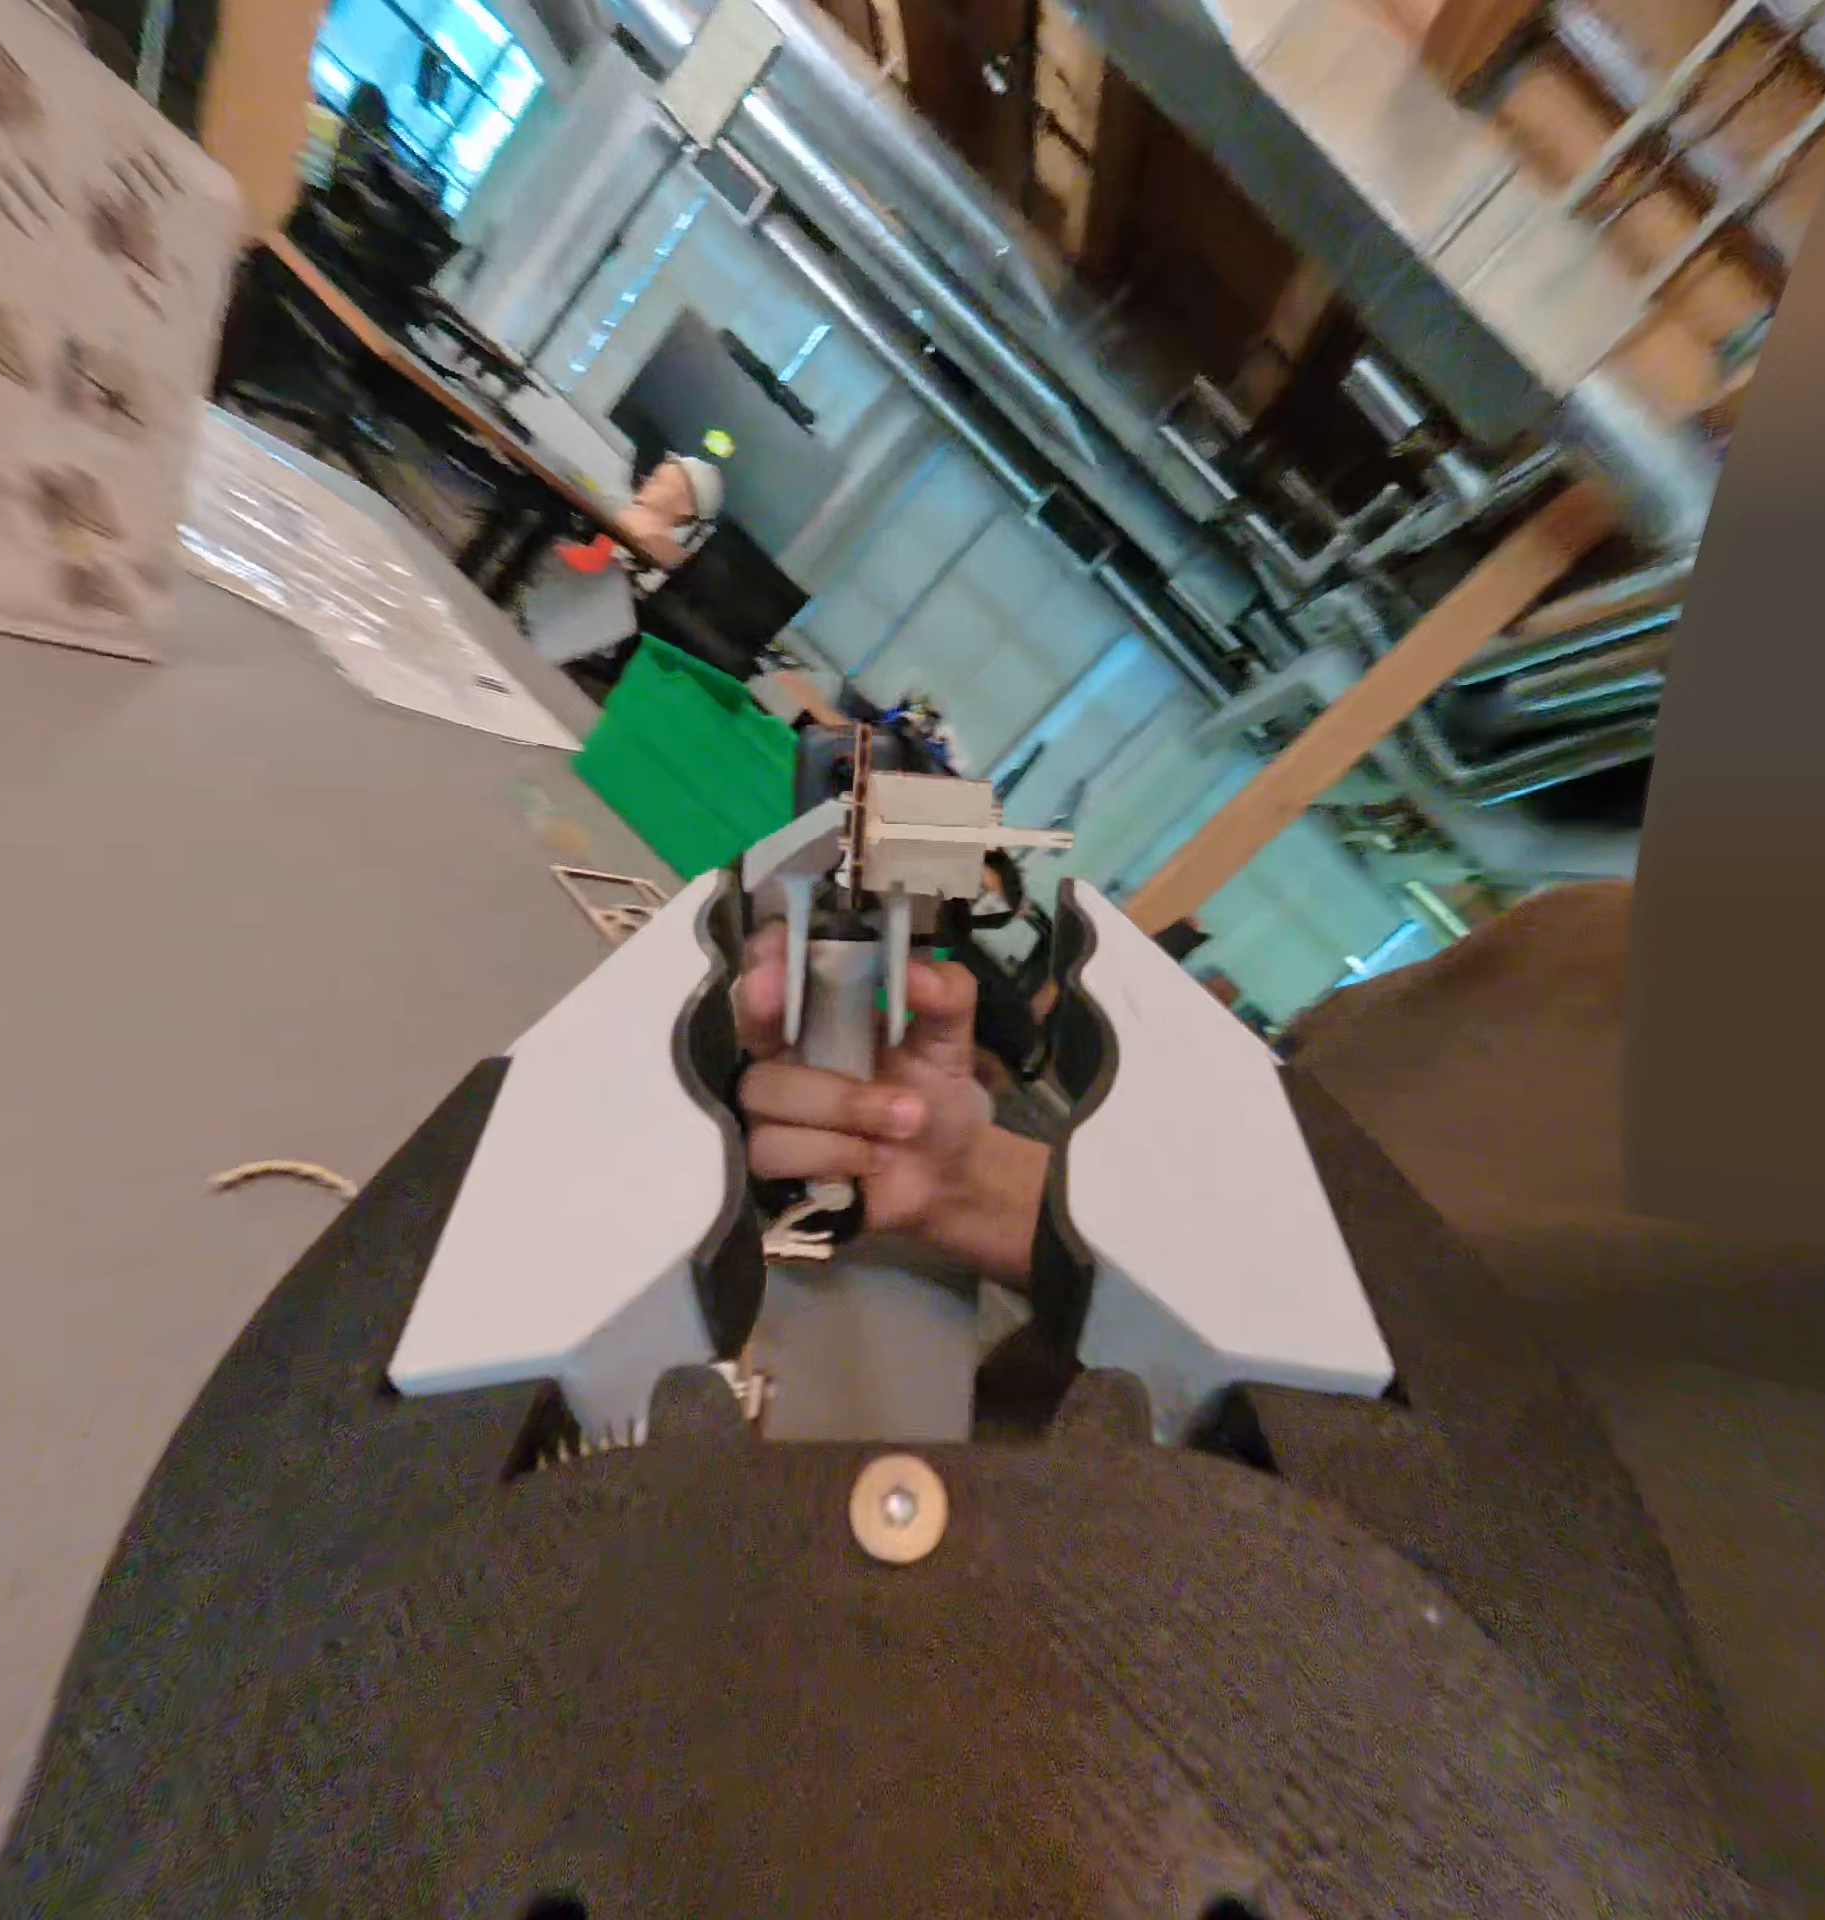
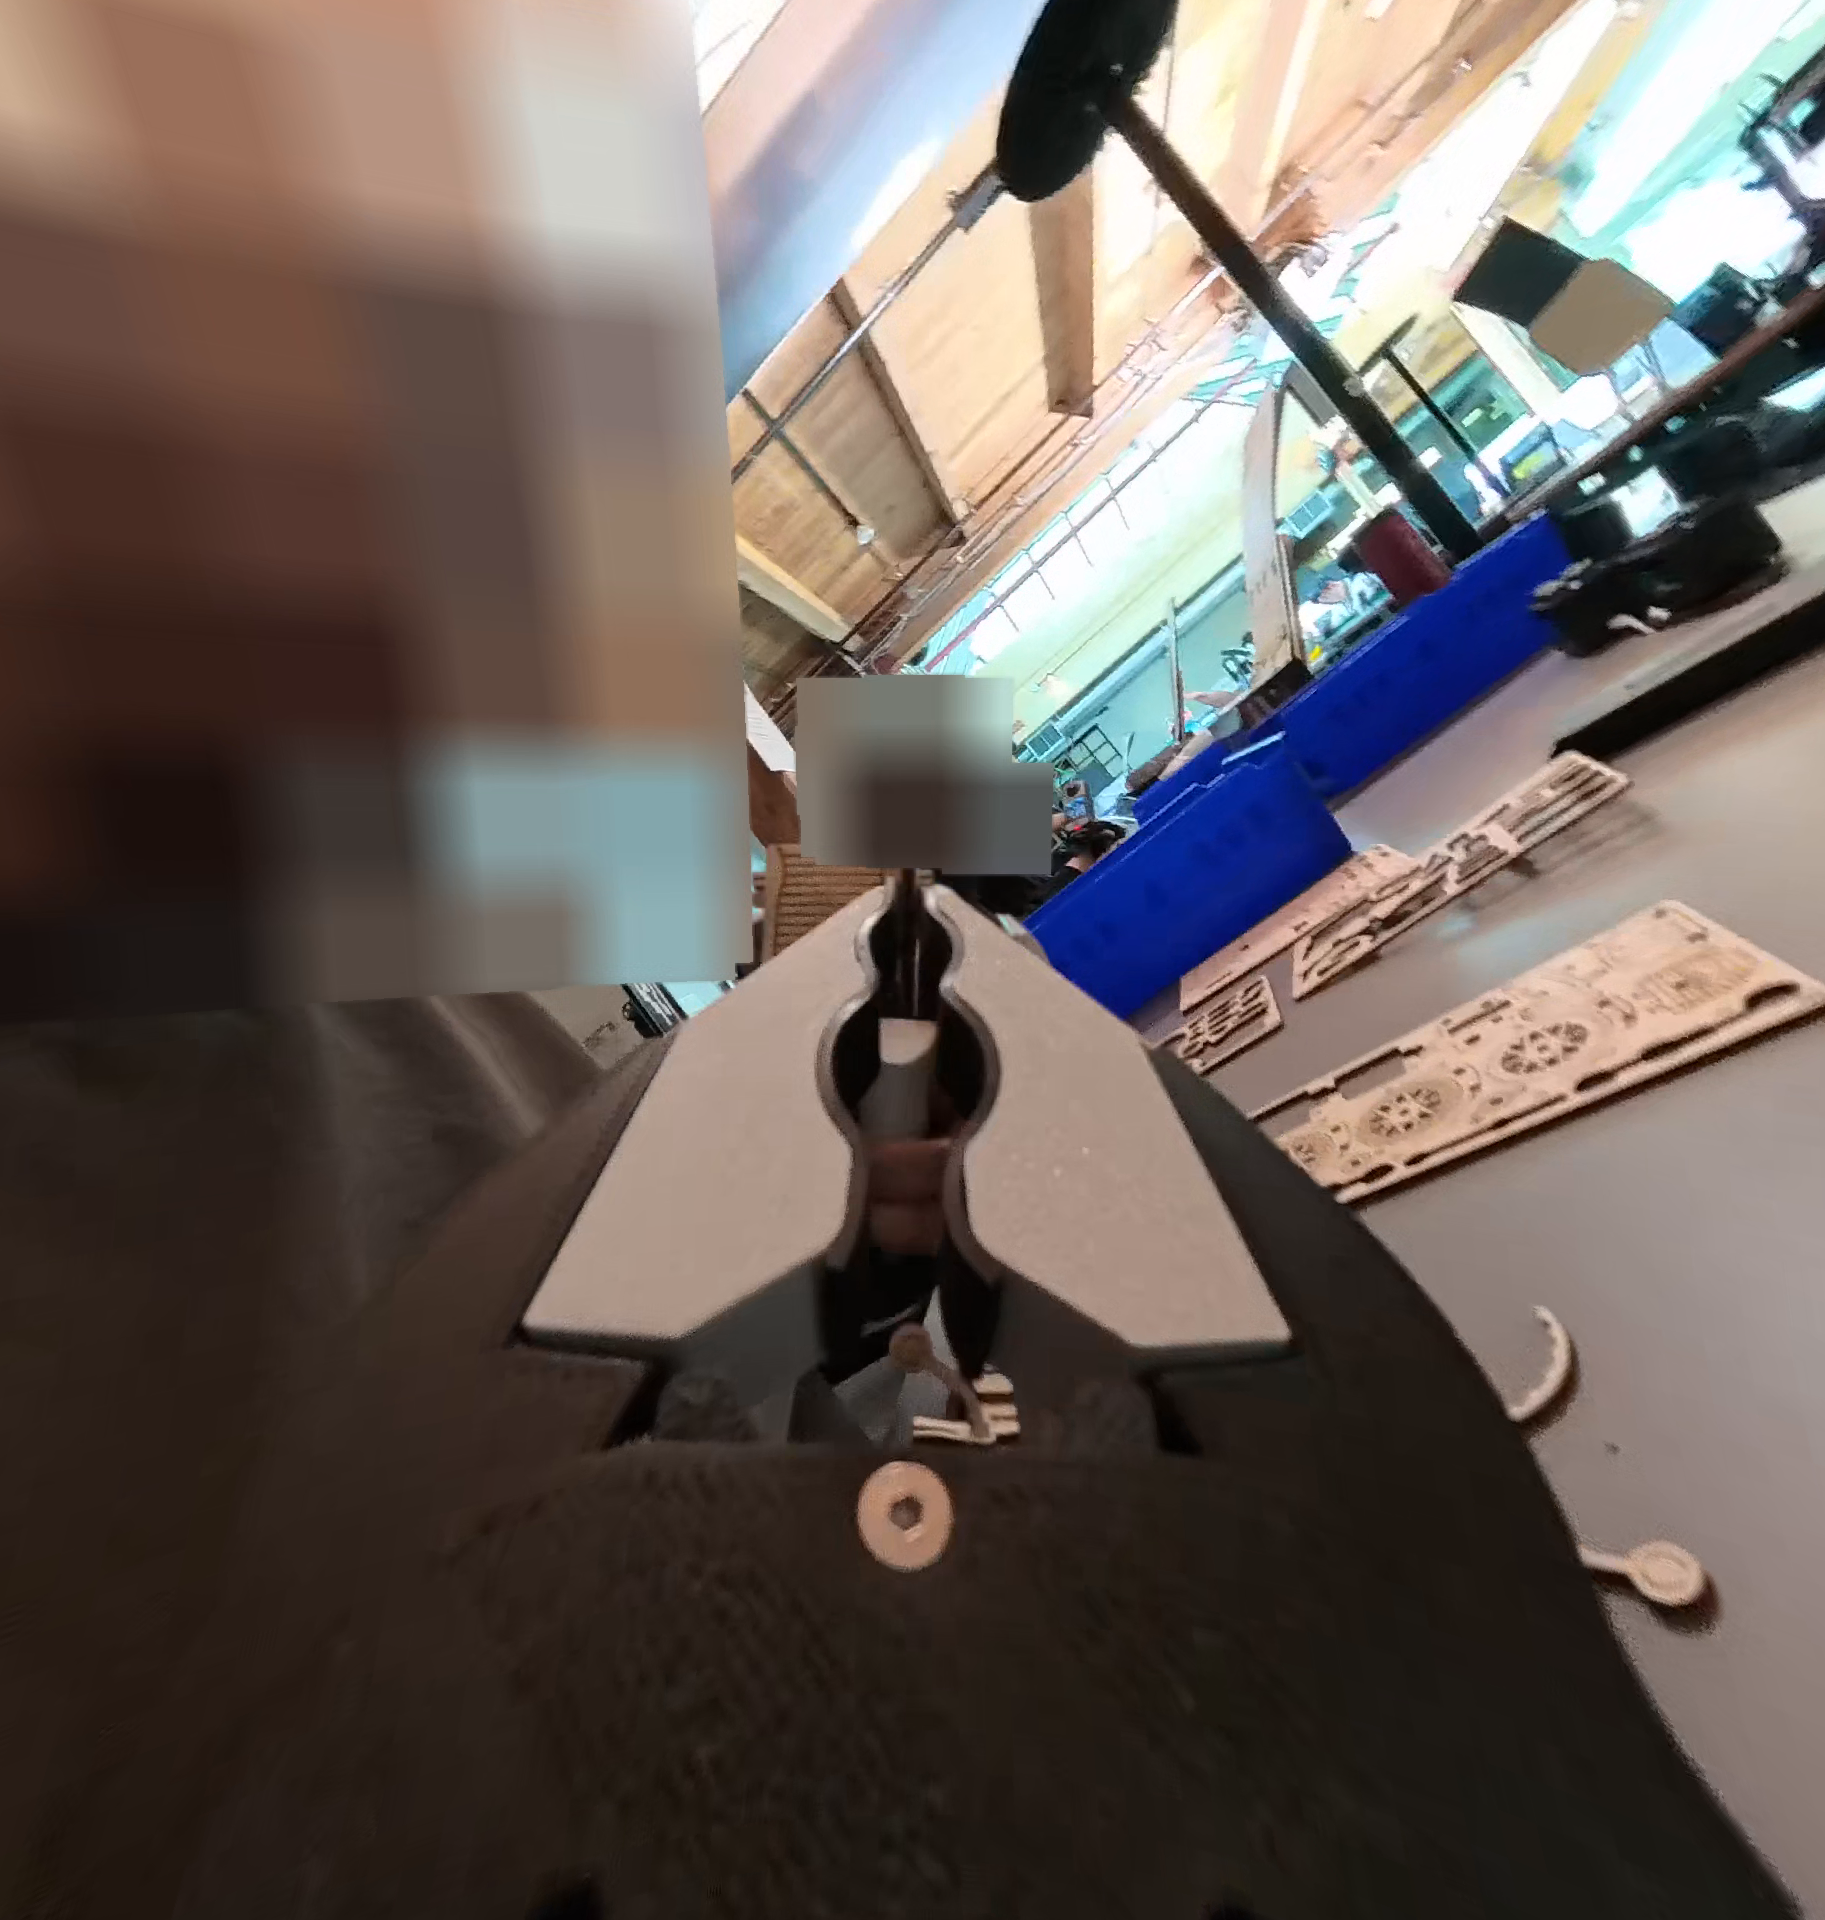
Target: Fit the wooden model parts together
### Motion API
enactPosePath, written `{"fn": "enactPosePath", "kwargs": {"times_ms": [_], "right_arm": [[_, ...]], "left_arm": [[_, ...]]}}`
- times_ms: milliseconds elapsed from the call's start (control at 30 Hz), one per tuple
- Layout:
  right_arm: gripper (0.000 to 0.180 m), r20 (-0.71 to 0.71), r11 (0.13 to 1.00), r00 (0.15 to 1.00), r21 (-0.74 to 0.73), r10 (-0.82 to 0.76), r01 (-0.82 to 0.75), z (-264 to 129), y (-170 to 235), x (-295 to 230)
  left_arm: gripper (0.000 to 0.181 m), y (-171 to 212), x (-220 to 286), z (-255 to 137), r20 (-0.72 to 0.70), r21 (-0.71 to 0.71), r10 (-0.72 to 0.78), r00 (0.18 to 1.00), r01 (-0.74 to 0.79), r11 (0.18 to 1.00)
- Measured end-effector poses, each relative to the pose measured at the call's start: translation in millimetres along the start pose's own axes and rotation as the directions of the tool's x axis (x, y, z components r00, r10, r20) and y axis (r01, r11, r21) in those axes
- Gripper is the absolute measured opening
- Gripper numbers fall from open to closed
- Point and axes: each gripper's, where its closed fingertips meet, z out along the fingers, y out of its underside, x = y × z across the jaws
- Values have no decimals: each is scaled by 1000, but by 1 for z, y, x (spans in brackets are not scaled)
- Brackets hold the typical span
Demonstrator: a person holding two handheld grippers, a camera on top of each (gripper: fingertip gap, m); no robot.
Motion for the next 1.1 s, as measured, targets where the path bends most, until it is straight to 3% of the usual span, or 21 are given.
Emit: {"fn": "enactPosePath", "kwargs": {"times_ms": [300,733,1100], "right_arm": [[1,90,983,980,-31,-175,178,4,5,-30],[1,98,980,978,-58,-186,192,5,10,-31],[1,97,982,981,-60,-170,177,6,11,-30]], "left_arm": [[65,16,35,14,-74,-19,93,993,-94,995],[45,8,41,14,-58,29,125,990,-124,992],[45,9,39,13,-35,25,162,986,-161,987]]}}
